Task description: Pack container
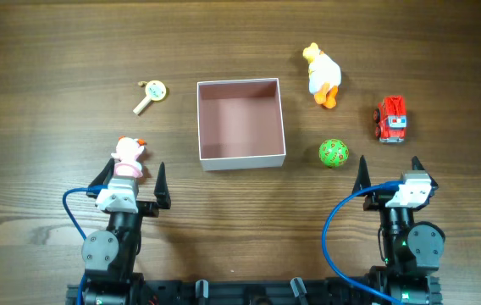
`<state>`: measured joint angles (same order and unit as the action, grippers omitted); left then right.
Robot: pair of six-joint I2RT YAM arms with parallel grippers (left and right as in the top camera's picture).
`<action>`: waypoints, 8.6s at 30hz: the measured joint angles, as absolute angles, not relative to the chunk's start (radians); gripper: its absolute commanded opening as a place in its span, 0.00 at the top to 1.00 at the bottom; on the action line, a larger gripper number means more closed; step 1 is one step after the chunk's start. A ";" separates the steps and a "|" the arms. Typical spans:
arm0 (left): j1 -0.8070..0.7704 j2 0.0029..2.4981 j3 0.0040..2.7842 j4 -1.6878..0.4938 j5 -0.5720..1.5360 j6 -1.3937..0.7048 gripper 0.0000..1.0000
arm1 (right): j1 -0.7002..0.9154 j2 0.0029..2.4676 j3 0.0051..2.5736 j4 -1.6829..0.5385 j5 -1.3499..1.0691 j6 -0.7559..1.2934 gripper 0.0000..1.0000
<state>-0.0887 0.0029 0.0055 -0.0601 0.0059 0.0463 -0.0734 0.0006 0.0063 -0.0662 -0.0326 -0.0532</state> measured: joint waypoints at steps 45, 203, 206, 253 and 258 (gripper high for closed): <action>0.068 0.005 0.007 -0.066 0.014 -0.329 0.00 | -0.073 0.006 0.006 -0.001 -0.034 -0.189 0.00; 0.068 0.009 0.007 -0.067 0.014 -0.336 0.00 | -0.200 1.993 1.579 -1.068 -0.038 -0.294 0.00; 0.068 0.009 0.007 -0.067 0.014 -0.336 0.00 | -0.202 1.993 1.579 -1.059 -0.024 -0.294 0.00; 0.068 0.009 0.007 -0.067 0.014 -0.336 0.00 | -0.207 2.027 1.556 -0.955 -0.026 -0.347 0.01; 0.068 0.009 0.007 -0.067 0.014 -0.336 0.00 | -0.207 2.027 1.532 -0.927 -0.026 -0.347 0.00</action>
<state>0.0677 0.0093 0.0067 -0.0666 0.0139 -0.3355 -0.2070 2.0266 1.5322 -0.9268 -0.0257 -0.3473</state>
